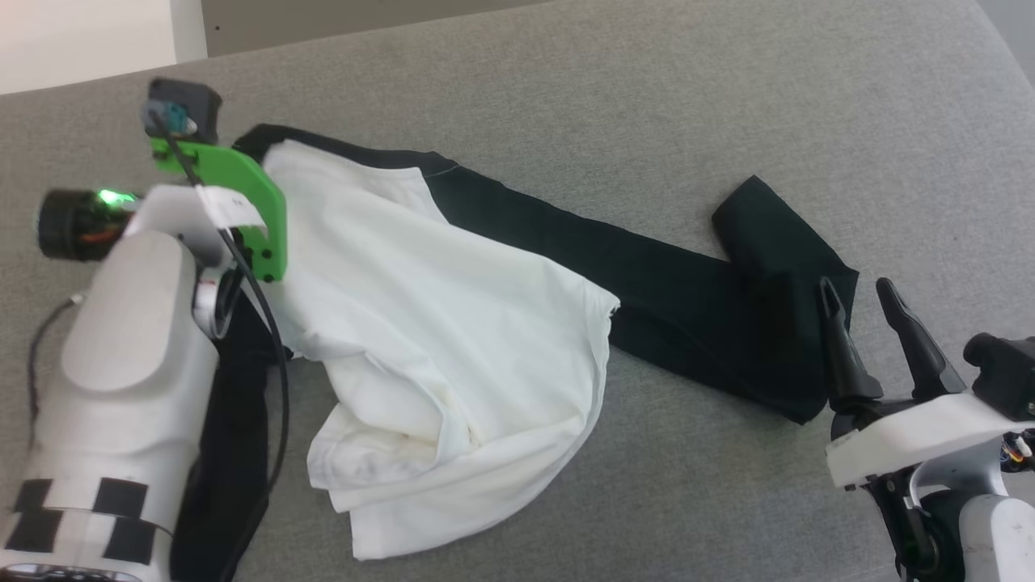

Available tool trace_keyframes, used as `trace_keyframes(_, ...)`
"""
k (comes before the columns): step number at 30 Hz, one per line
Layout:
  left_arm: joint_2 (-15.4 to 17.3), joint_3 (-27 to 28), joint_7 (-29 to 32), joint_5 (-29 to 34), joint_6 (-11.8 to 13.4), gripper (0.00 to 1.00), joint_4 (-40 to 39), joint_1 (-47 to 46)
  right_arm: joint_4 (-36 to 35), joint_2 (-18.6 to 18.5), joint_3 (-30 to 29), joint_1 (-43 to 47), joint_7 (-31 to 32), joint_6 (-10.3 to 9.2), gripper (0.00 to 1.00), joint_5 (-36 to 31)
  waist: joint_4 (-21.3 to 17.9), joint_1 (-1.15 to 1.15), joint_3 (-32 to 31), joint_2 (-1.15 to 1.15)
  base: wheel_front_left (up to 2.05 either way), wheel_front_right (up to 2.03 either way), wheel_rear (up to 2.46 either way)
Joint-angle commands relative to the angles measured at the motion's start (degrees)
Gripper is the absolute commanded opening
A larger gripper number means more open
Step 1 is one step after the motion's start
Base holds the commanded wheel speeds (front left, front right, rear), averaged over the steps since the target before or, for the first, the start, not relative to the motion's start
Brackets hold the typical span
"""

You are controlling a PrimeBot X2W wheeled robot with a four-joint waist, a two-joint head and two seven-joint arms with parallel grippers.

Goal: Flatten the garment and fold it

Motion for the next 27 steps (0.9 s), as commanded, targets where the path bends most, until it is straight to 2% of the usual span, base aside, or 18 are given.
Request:
trace_keyframes(1, -0.68, 0.47, -1.59, -0.56, 0.59, 1.00, 0.98, 0.68, 0.12, 0.01, 0.42, -1.23, 0.04, -0.08, 1.00, -0.54, 0.47, 0.00, -0.28, 0.45, 0.00, 0.00, 0.00)
trace_keyframes(5, -2.92, 2.34, -9.67, -2.37, 2.28, 1.00, 1.19, 3.81, -0.15, 0.01, 0.88, -2.23, 0.57, -0.08, 1.00, -2.06, 2.20, 0.00, -1.50, 0.45, 0.00, 0.00, 0.00)
trace_keyframes(8, -4.95, 4.29, -18.20, -4.12, 3.50, 1.00, -1.76, 7.99, -0.44, 0.01, 1.70, -3.94, 1.57, -0.08, 1.00, -4.29, 3.76, 0.00, -2.60, 0.45, 0.00, 0.00, 0.00)
trace_keyframes(12, -7.07, 6.64, -29.39, -6.69, 3.10, 1.00, -8.69, 15.12, 0.86, 0.01, 3.90, -7.86, 4.24, -0.08, 1.00, -7.72, 5.76, 0.00, -3.56, 0.45, 0.00, 0.00, 0.00)
trace_keyframes(14, -7.95, 7.96, -32.56, -7.85, 3.03, 1.00, -12.41, 18.74, 2.71, 0.01, 5.50, -10.39, 6.25, -0.08, 1.00, -9.85, 6.85, 0.00, -3.71, 0.45, 0.00, 0.00, 0.00)
trace_keyframes(22, -11.15, 12.83, -34.64, -6.42, 2.67, 1.00, -27.76, 28.97, 17.40, -2.87, 9.85, -21.74, 14.95, -0.08, 1.00, -11.80, 11.65, 0.00, -2.32, 0.45, 0.00, 0.00, 0.00)
trace_keyframes(27, -13.76, 15.24, -34.66, -4.18, 1.41, 1.00, -32.22, 32.04, 26.54, -6.01, 12.44, -26.51, 22.19, -0.08, 1.00, -10.66, 14.52, 0.00, -1.28, 0.45, 0.00, 0.00, 0.00)
